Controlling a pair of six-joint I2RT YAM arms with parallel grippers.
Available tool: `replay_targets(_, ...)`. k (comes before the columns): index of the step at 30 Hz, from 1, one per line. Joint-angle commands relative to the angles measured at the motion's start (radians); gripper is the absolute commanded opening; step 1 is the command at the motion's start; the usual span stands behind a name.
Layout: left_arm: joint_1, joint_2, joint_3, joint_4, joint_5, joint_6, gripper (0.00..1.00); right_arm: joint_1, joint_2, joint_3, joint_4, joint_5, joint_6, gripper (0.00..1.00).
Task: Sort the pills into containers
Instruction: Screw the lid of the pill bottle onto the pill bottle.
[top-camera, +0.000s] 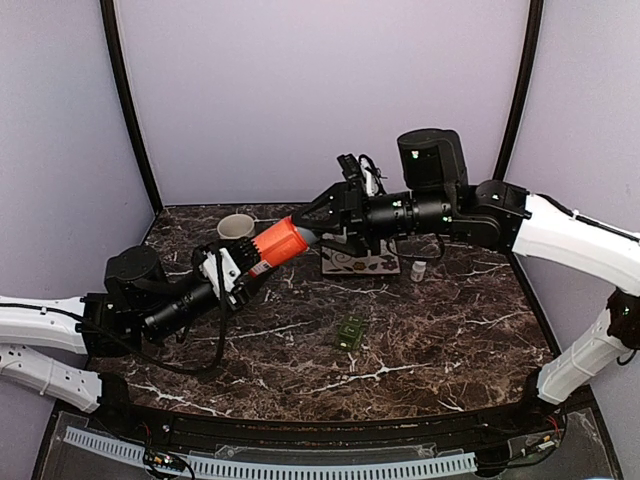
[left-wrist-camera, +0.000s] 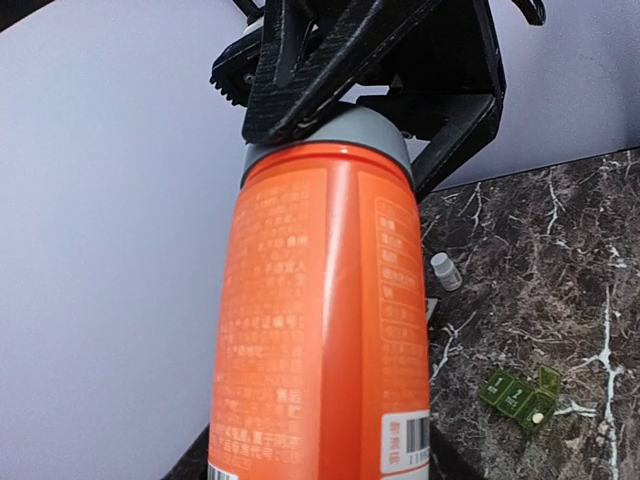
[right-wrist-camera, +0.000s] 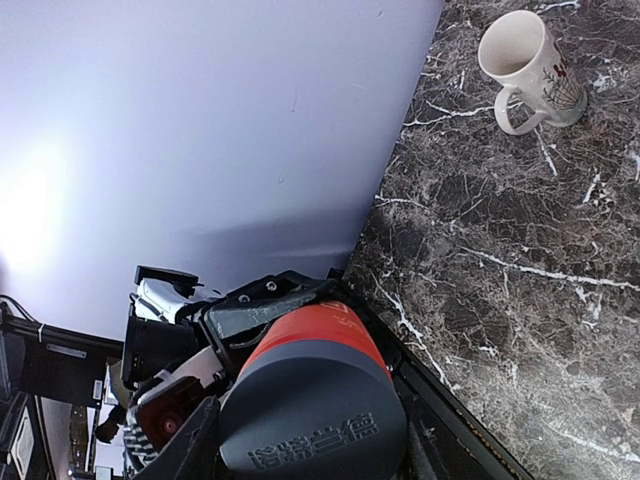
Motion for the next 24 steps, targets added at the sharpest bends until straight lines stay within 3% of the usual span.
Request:
replay_targets(1, -0.087, 0.054, 0.034, 0.517, -0.067, 0.223, 0.00, 0.047, 0.104, -0.004, -0.155, -0.104, 0.015, 0.19)
replay_targets(8, -0.156, 0.156, 0.017, 0.788, -0.148, 0.464, 0.00, 0.040, 0.125, 0.048, -0.206, -0.112, 0.003, 0.17)
replay_targets(15, -0.168, 0.200, 0.018, 0.878, -0.166, 0.551, 0.00, 0.036, 0.155, 0.097, -0.273, -0.102, -0.024, 0.18)
replay_targets(17, -0.168, 0.193, 0.019, 0.863, -0.173, 0.529, 0.00, 0.036, 0.152, 0.108, -0.282, -0.085, -0.036, 0.22)
replay_targets(24, -0.166, 0.124, 0.006, 0.710, -0.210, 0.393, 0.00, 0.035, 0.082, 0.087, -0.261, -0.001, -0.083, 0.54)
